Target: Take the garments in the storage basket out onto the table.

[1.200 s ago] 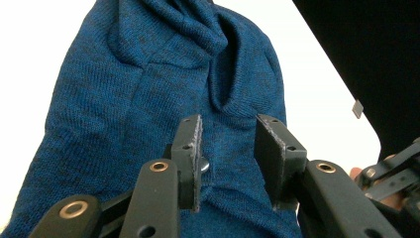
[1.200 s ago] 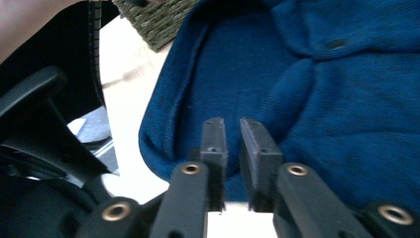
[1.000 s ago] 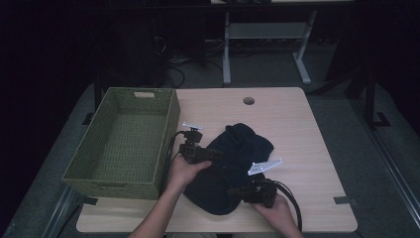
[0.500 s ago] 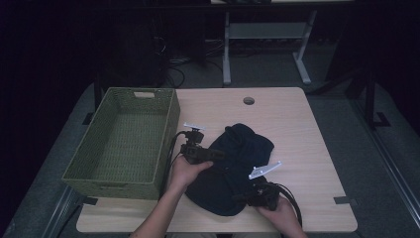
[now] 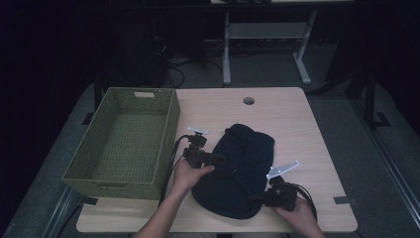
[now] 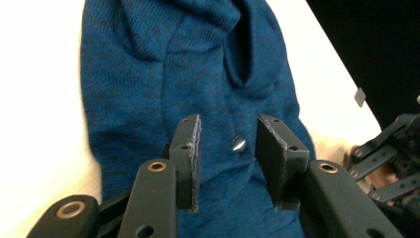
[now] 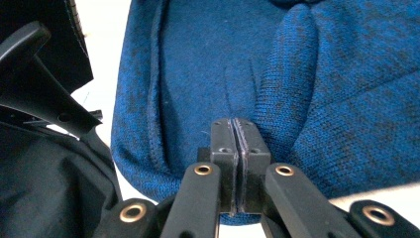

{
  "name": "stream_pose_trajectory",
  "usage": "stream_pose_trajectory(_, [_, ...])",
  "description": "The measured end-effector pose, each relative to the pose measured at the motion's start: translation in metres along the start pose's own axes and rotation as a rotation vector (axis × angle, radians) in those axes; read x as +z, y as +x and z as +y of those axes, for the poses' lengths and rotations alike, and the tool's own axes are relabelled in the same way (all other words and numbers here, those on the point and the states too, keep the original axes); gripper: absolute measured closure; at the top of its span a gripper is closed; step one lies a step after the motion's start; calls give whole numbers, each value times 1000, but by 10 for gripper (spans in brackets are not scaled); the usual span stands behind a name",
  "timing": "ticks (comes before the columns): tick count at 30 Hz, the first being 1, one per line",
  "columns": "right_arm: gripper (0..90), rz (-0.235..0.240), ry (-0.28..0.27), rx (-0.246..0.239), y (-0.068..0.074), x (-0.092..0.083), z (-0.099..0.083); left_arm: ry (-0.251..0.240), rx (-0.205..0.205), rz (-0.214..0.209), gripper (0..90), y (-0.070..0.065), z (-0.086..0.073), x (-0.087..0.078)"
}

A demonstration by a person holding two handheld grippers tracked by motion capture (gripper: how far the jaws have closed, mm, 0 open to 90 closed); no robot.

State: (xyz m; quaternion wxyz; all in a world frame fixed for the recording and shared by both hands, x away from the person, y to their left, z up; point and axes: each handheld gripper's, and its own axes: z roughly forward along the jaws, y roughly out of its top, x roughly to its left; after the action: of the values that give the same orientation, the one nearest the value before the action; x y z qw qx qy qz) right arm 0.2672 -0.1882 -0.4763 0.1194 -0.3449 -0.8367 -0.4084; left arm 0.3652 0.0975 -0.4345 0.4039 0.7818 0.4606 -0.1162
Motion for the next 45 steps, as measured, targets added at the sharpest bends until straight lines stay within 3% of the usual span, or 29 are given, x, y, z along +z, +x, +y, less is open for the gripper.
stream_pose_trajectory(12, [870,-34,-19,42,-19,-24,-10,65,0,-5,637,5,-17,14])
stream_pose_trajectory(21, [862,-54,-36,74,-34,-37,-12,84,18,-1,644,2,-31,16])
stream_pose_trajectory(25, [861,-55,-41,81,-36,-39,-14,77,11,-14,651,1,-39,14])
stream_pose_trajectory(30, [838,-50,-41,88,-36,-40,-14,96,38,-7,657,-3,-46,10])
stream_pose_trajectory(34, [823,-40,-60,76,-31,-45,-6,59,39,-17,654,-6,-44,4])
stream_pose_trajectory(36, [825,-49,-69,73,-30,-48,0,36,26,-38,655,-7,-41,2])
stream_pose_trajectory(39, [827,-67,-73,77,-35,-50,9,17,33,-37,656,-9,-35,5])
stream_pose_trajectory(45, [838,-72,-48,105,-44,-39,20,52,34,-8,657,-5,-34,19])
